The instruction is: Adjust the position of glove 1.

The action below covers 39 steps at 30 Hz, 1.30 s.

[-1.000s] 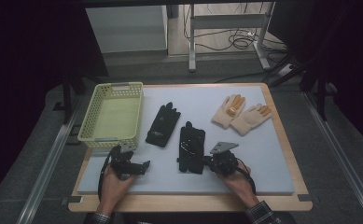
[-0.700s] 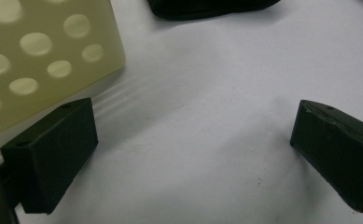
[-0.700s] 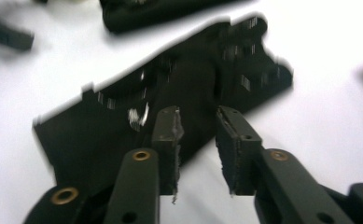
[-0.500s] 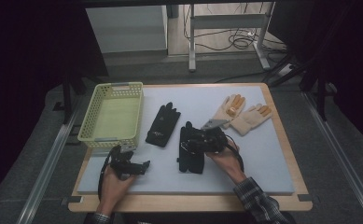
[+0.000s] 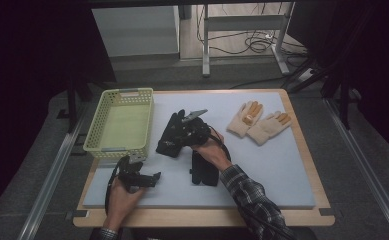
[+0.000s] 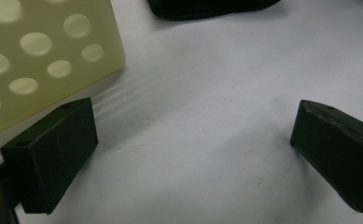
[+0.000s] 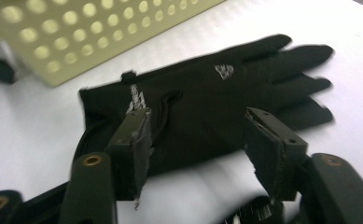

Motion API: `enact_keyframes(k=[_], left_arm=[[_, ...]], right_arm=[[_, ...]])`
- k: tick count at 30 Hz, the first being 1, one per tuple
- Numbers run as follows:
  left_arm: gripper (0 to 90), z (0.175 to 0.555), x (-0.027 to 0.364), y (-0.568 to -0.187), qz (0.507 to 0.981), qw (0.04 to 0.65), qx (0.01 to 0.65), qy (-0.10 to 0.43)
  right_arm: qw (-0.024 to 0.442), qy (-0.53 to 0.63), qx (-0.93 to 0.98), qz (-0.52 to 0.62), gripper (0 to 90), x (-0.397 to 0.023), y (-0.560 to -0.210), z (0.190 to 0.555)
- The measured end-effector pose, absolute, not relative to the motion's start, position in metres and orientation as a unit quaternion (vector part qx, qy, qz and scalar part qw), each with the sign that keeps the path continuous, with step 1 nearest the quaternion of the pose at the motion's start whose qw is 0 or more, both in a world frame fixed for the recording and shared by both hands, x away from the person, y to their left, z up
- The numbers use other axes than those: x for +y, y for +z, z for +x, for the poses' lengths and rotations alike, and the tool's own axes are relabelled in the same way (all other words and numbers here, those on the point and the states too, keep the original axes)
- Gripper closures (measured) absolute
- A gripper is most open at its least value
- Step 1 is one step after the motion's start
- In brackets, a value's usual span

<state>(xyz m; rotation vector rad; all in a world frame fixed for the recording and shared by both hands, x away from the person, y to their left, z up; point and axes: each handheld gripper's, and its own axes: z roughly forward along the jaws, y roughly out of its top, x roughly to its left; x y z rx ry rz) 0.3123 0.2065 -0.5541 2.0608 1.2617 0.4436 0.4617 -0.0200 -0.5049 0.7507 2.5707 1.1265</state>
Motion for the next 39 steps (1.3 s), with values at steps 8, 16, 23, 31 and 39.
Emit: enact_keyframes(k=[8,16,23,31,39], left_arm=[[1.1,0.312,0.206,-0.554,0.790,0.337,0.484,0.170],[1.1,0.312,0.206,-0.554,0.790,0.337,0.484,0.169],[1.1,0.312,0.206,-0.554,0.790,0.336,0.484,0.170],[1.1,0.312,0.206,-0.554,0.790,0.336,0.484,0.169],[1.1,0.312,0.206,-0.554,0.790,0.336,0.484,0.170]], right_arm=[[0.119,0.354,0.892,0.255,29.6,0.011,-0.527,0.481],[0.112,0.351,0.889,0.273,38.3,0.011,-0.530,0.488],[0.080,0.364,0.888,0.270,71.1,0.010,-0.530,0.484],[0.093,0.350,0.893,0.268,84.7,0.013,-0.525,0.483],[0.107,0.360,0.893,0.249,86.5,0.005,-0.509,0.477]])
